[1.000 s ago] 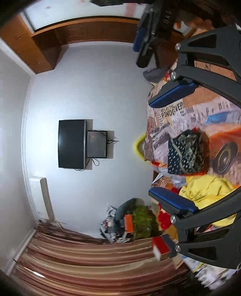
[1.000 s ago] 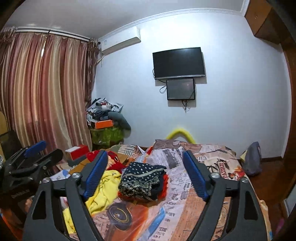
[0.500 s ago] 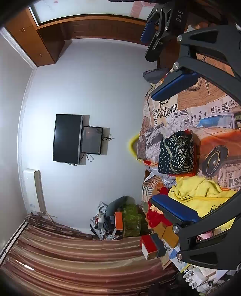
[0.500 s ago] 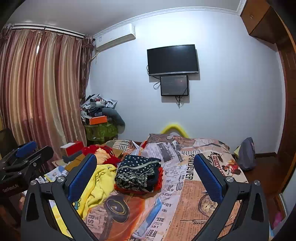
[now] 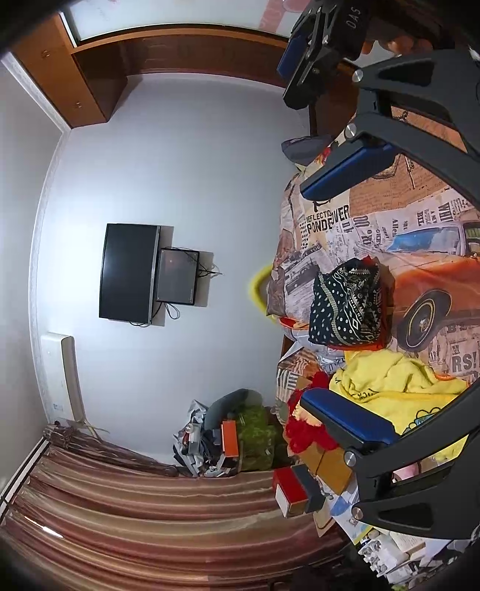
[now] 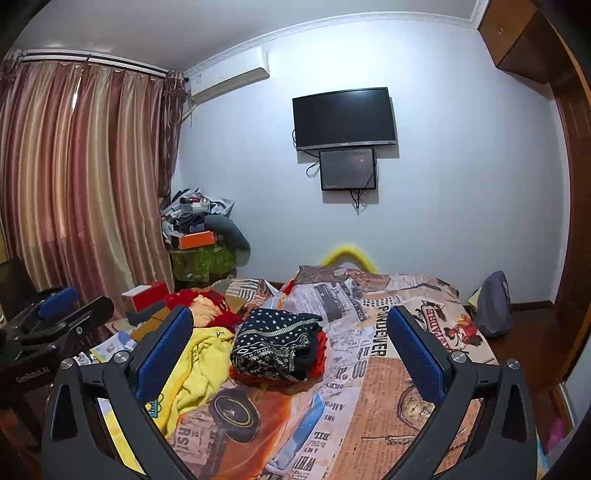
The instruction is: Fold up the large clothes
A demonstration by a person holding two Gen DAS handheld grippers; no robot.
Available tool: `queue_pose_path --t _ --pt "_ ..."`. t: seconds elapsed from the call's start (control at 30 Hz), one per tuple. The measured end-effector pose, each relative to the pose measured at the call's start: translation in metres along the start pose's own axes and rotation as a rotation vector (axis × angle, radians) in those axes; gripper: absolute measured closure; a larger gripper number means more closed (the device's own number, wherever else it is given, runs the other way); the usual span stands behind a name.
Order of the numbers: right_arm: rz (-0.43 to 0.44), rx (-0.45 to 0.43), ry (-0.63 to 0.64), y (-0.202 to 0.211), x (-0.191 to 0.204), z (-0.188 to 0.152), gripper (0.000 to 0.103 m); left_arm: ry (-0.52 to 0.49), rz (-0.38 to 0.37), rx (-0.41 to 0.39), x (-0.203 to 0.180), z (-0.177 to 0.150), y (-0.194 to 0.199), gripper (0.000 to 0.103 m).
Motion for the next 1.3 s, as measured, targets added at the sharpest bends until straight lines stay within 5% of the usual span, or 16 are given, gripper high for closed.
queue_pose_path --t 1.3 --pt "-0.004 0.030 -0.023 -0.002 -0.010 -0.001 0.000 -0.039 -0.057 0.067 -0.015 -0.009 -0.022 0.001"
Point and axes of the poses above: each gripper's, at about its wrist camera, not at the fingertips, and y roughly against the way its jaws point, x to its left, z to its top, the point moved 4 cm from there along -y, roughly the way its jaws point, and after that the axes turned 3 degrees about x, right-handed, at the moved point
